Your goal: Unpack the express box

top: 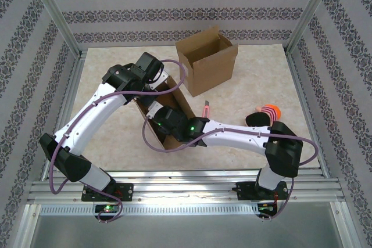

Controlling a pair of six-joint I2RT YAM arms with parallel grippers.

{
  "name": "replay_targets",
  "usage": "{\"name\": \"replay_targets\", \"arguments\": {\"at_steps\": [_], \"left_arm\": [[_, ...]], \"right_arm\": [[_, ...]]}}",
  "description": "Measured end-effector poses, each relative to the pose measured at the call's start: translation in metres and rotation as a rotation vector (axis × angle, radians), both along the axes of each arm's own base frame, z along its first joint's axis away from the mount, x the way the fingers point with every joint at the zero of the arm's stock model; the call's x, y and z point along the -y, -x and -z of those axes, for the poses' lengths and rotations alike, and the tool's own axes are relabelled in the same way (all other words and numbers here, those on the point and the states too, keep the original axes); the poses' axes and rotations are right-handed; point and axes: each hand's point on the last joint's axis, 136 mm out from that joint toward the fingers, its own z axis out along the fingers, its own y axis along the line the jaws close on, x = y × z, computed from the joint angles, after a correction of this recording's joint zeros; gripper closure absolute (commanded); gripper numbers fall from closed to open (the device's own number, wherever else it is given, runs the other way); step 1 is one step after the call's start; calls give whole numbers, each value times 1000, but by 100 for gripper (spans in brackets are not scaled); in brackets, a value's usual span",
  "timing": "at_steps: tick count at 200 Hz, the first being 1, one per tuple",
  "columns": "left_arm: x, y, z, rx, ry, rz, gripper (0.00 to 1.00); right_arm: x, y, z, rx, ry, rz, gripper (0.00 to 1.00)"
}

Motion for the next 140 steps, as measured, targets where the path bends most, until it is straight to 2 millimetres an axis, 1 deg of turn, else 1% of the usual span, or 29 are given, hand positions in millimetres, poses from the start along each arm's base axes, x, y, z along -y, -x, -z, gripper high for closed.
{"name": "replay_targets", "arguments": {"at_steps": [28, 55, 80, 116, 131, 140], "left_arm": [[0, 0, 0, -2, 2, 1, 100], [0, 1, 0, -4, 2, 2, 100], [-1, 0, 1, -9, 4, -3, 100], [-3, 0, 4, -19, -1, -9, 100], [-3, -1, 4, -20, -2, -9, 100], [-3, -1, 4, -21, -2, -9, 100]], "right_arm": [[1, -5, 6, -25, 7, 62, 32], [-1, -9, 18, -61, 8, 106, 29], [-4, -13, 26, -86, 4, 130, 26], [-9, -19, 36, -115, -4, 148, 27], [-9, -20, 39, -125, -8, 152, 30], [-10, -20, 40, -132, -13, 154, 34]]}}
